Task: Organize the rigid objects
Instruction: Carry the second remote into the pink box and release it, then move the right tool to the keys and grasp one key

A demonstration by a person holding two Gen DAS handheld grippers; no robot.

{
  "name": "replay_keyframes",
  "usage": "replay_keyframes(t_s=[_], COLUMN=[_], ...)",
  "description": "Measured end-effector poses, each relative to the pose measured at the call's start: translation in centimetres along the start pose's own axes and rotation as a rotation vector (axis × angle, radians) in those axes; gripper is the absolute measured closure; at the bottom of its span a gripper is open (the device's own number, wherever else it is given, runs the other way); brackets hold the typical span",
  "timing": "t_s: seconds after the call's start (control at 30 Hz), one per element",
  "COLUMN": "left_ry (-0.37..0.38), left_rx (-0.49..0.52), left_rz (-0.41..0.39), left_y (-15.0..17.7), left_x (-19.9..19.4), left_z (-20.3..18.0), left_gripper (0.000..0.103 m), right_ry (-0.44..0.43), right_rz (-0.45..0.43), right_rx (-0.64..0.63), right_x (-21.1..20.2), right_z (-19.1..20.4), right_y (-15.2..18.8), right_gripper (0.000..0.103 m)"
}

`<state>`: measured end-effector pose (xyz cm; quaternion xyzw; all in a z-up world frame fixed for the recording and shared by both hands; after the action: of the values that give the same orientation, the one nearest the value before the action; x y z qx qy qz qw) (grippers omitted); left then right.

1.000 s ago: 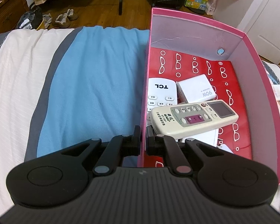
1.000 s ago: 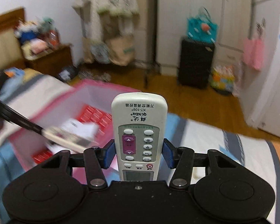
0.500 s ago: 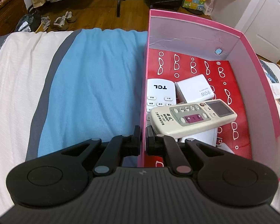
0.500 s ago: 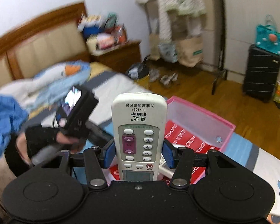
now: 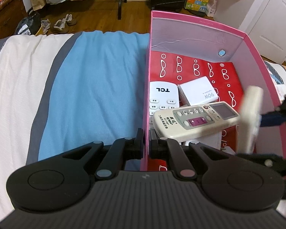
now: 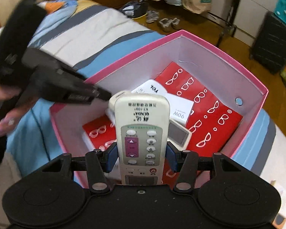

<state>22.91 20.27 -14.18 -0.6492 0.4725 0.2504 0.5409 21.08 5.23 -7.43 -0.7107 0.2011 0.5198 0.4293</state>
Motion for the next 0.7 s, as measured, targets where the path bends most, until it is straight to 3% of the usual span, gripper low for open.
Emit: replay_keyframes(t_s=[0.13,0.23,0.5,0.57,0.7], left_ry=[0.001,0.002,0.001,-0.002,-0.006], left_rx=[-0.006,-0.013,-0.02,-0.021,-0.021], left_rz=[0.0,0.001,0.0,0.001,0.002], left_y=[0.0,-0.1,-0.2,-0.2,-0.2], left_x=[0.0,0.0,0.1,0.1,0.1], left_z=[0.1,0.1,0.2,0.1,0.0], left_gripper=[0.099,0.099,0.099,0.099,0.099], right_ry=[-0.031,-0.001,-0.049,-0.03,0.084], right_rz=[0.016,-0.026,-0.314,-0.367,-0.317], right_rx=[0.025,0.035,0.19,0.21,0.216], right_x=[1.6,1.1,-7.2,-8.5,-8.7], right_z=[0.2,-0.1,-4.6,-6.0,-8.9], right_y=[0.3,1.3,3.8,5.0,7.4], right_gripper=[0.041,0.04,0.038,0.033,0.033])
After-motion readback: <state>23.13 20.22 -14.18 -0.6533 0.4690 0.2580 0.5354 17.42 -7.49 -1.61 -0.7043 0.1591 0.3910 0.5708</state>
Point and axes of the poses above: each gripper's, at about its wrist camera, not at the fingertips, and x roughly the way its jaws point, z to its left, y to its underside, the point moved 4 cm from there along x, roughly the way its jaws point, and after that the axes turned 11 degrees about y, right-handed, at the moved point
